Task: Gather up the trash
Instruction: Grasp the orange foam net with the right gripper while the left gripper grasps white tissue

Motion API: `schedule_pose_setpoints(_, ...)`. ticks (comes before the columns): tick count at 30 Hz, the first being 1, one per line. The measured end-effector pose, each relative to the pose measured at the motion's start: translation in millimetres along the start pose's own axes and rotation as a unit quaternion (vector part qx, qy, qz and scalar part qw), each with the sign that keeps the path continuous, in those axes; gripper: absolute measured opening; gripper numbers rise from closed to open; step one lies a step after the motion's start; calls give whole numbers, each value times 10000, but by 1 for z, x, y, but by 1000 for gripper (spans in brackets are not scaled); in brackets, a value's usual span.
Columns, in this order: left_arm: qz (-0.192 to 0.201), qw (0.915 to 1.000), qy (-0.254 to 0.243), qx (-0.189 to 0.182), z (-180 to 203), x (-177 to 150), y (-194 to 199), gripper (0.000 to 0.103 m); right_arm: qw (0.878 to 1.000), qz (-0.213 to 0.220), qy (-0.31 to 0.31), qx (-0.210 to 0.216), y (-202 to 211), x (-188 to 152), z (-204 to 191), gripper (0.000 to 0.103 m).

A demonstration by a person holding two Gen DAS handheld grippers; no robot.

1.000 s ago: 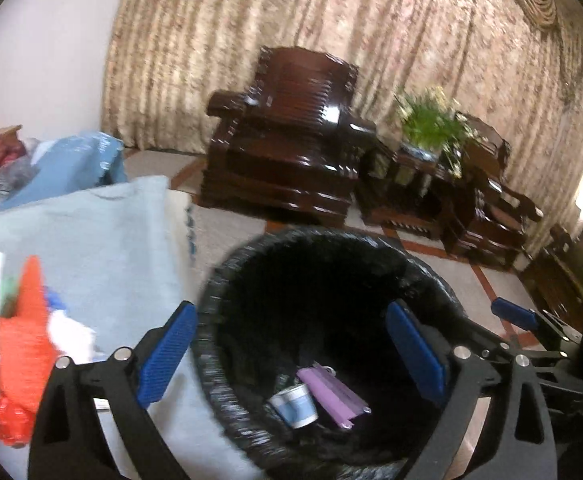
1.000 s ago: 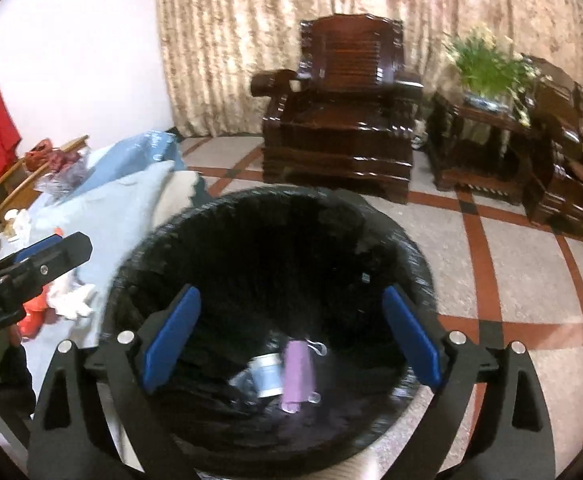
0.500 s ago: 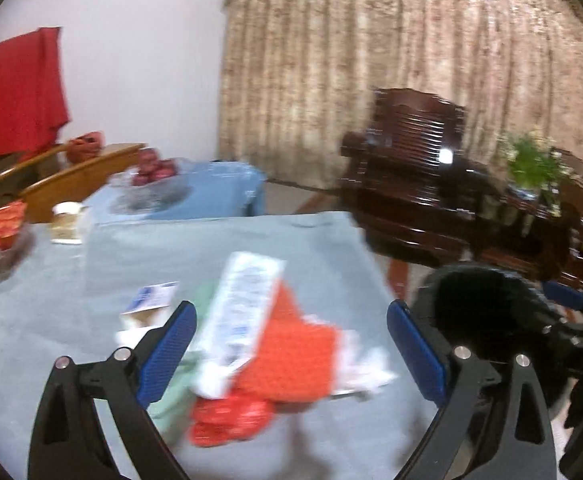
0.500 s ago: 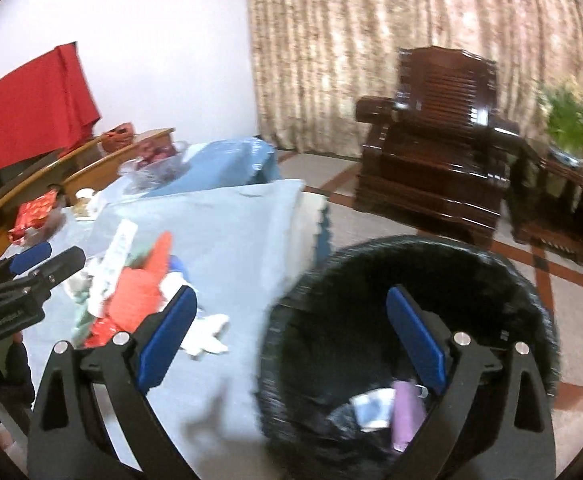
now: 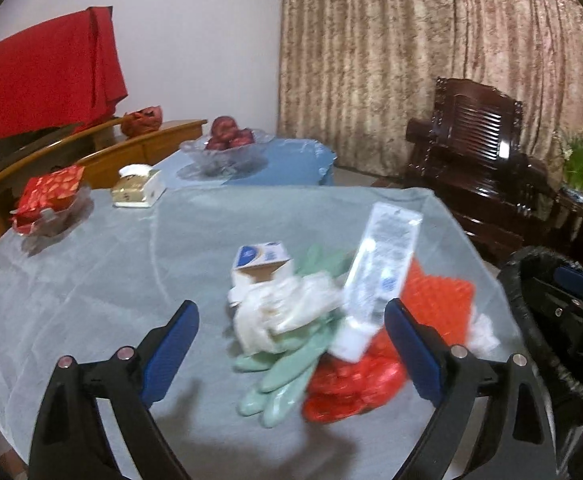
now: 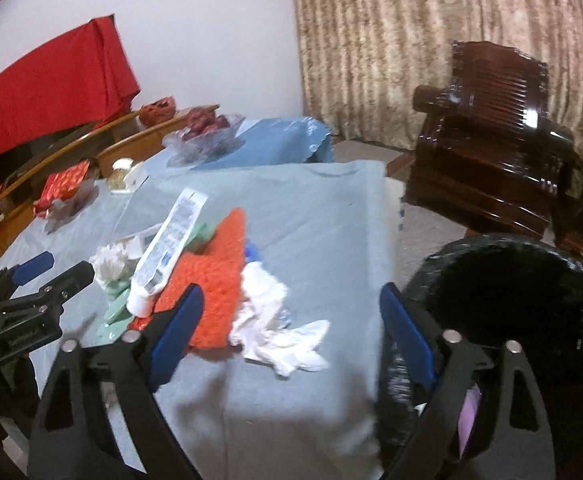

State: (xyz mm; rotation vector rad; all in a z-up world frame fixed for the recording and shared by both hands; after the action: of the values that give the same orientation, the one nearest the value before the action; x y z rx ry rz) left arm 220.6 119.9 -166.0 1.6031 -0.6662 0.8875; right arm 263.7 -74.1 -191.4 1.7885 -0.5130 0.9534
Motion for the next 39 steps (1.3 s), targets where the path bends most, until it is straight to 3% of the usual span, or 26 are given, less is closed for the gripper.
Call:
schedule_pose_setpoints(11,-250,9996,62,82,-20,-18,-19,88,9976,-495,358,332,-57,-14,-39,70)
schedule_pose_setpoints(18,-325,9994,68,26,-21,-21,-28,88,9938,-696,523,691,-70,-21,-56,28)
schedule_pose_setpoints(25,-311,9995,46,-36,-12,-13,-39,87,9932,-560,496,889,-52,-11,-60,23)
schedule_pose_setpoints(29,-406,9991,39,-149,-8,-8,-52,70,9928,-553,563,896,-48,-10,-62,22)
schedule_pose_setpoints(31,-476,9985,32,-283,-4,-9,-56,52,9927,-567,565,907,-47,-11,-62,22)
schedule_pose_setpoints(34,-582,9970,111,-491,-2,-11,-59,31,9926,-558,557,925,-44,-10,-62,22)
schedule_pose_setpoints(39,-449,9975,252,-483,-10,-4,-48,26,9924,-388,563,1019,-32,0,-65,21)
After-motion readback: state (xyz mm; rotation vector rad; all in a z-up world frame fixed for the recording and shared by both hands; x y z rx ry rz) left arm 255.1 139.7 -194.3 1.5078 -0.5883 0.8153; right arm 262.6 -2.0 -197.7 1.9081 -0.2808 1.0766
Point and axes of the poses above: each gripper's, at about its wrist camera, not at the fingertips, and y roughly against the way its jaws point, z to its right, x to its top, the point moved 9 cm from there along -y, roughly the way its jaws point, and after that the axes turned 9 degrees about x, right-handed, at the moved point
